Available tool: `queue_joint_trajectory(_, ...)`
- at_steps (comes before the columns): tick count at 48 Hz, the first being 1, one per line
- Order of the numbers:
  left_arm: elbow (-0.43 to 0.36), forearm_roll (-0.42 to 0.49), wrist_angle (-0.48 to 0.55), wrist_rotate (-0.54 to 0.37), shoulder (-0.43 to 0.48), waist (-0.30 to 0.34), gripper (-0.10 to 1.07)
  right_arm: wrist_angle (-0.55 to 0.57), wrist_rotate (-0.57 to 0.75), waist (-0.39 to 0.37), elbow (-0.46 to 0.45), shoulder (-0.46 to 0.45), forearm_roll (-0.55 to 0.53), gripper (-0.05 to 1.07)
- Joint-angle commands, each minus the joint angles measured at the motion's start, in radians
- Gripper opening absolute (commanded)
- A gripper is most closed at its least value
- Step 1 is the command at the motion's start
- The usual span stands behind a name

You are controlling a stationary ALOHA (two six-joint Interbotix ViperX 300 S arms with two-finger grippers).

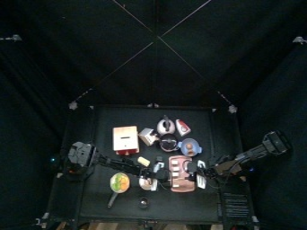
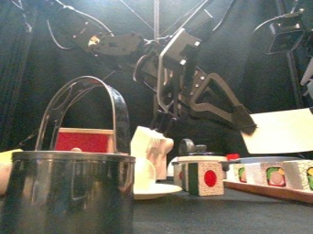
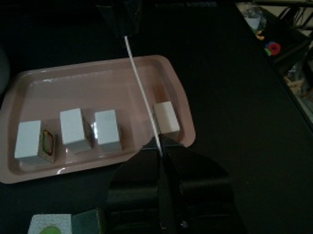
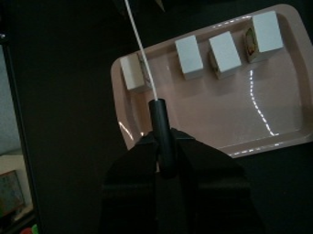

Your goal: Put cleaver back in holder

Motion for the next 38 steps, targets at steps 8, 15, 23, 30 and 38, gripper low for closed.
queue_joint_trajectory(8,0.057,-0.008,-0.021,0.002,-0.130,0.002,0.75,-0.014,0.008,-0.034,-0.032,-0.011,-0.006,0.37)
queue_joint_trajectory(15,0.152,-0.026,-0.021,0.002,-0.235,0.052,0.76,0.011,0.008,-0.057,-0.061,-0.026,0.002,0.37)
queue_joint_trajectory(23,0.253,-0.048,-0.021,0.005,-0.388,0.097,0.76,0.089,0.012,-0.175,-0.140,-0.060,0.020,0.37)
queue_joint_trajectory(30,0.391,-0.043,-0.044,0.006,-0.552,0.179,0.76,0.123,0.012,-0.324,-0.236,-0.052,0.025,0.37)
queue_joint_trajectory(38,0.520,-0.015,-0.095,0.015,-0.687,0.336,0.76,0.133,0.012,-0.437,-0.341,-0.014,0.049,0.37)
